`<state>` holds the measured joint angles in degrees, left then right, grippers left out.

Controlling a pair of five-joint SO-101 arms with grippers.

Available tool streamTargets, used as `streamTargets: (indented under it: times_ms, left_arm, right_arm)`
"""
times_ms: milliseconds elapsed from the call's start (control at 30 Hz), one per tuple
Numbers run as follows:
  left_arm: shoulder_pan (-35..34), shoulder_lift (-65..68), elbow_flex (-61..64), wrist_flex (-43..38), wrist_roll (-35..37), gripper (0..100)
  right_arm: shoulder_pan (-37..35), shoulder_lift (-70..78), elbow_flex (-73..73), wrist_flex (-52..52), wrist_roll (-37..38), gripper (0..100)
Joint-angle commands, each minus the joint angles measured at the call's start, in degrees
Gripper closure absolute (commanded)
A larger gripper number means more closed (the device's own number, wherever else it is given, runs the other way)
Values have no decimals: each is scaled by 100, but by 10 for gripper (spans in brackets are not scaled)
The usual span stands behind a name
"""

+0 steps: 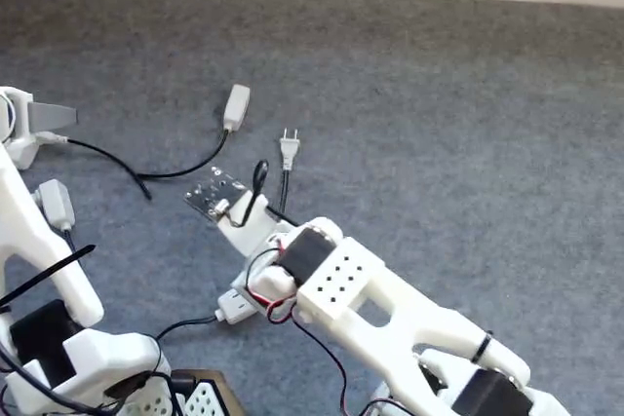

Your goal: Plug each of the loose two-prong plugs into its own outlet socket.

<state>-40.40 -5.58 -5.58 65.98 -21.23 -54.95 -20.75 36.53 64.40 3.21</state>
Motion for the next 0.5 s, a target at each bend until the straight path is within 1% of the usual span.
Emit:
streamTargets:
  times_ms: [0, 467]
  left_arm:
    - [-13, 4, -259, -18, -62, 556]
    - [-22, 4, -259, -26, -62, 556]
  right_arm:
    - [-180, 198, -391, -31, -149, 994]
    - [-233, 233, -541, -31, -281, 994]
